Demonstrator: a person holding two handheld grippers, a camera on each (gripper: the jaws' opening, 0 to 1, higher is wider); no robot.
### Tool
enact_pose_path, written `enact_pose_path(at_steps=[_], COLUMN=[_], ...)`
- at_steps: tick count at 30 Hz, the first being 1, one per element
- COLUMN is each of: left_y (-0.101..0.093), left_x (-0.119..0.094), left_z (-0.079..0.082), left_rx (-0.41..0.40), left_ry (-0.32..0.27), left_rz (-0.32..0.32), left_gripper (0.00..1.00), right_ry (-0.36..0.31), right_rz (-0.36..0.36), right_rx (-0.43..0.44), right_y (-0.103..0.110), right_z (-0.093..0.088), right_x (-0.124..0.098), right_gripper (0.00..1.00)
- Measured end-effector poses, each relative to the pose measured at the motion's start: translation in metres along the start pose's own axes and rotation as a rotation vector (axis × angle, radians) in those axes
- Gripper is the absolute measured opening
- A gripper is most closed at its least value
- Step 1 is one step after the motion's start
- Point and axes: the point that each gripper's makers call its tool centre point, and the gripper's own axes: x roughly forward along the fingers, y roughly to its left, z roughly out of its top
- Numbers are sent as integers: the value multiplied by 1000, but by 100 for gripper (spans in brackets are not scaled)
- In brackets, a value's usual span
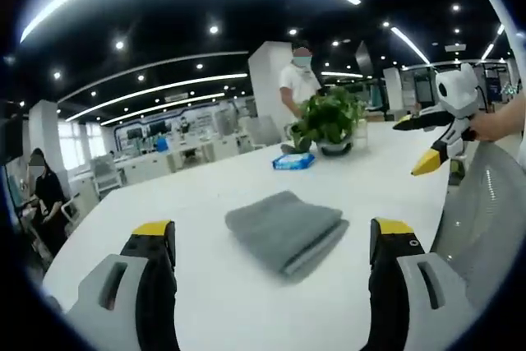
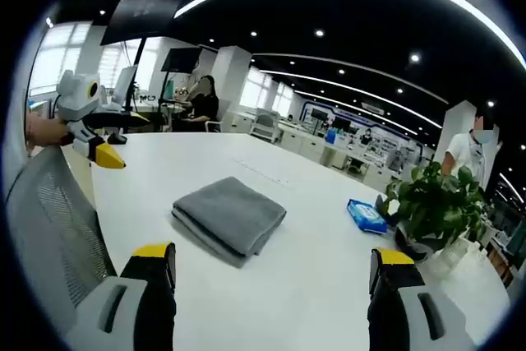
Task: Open the folded towel by lifting each exposed corner and separating the folded layers until the towel lies flat within the target outline without major curled edges
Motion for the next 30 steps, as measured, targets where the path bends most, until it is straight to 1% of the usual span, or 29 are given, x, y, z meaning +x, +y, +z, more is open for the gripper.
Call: enact_pose_path(at_steps=[14,18,23,27,30], left_y=[0,3,11,11,8], left_x=[1,0,-1,-1,-1], left_z=[-2,-5,-6,-6,-7], left_rx=[-4,-12,-33,-49,-40], left_ry=[11,19,20,18,25], left_rz=[1,15,45,43,35], left_gripper=[99,99,99,99,99], right_ry=[10,19,27,36,42], right_rz=[11,24,17,19,22], right_rx=[1,-22,-16,-6,-13], right_y=[2,6,3,3,4], right_z=[-3,-4,-6,-8,-9], right_x=[1,2,2,2,3], right_gripper=[100,100,100,100,100])
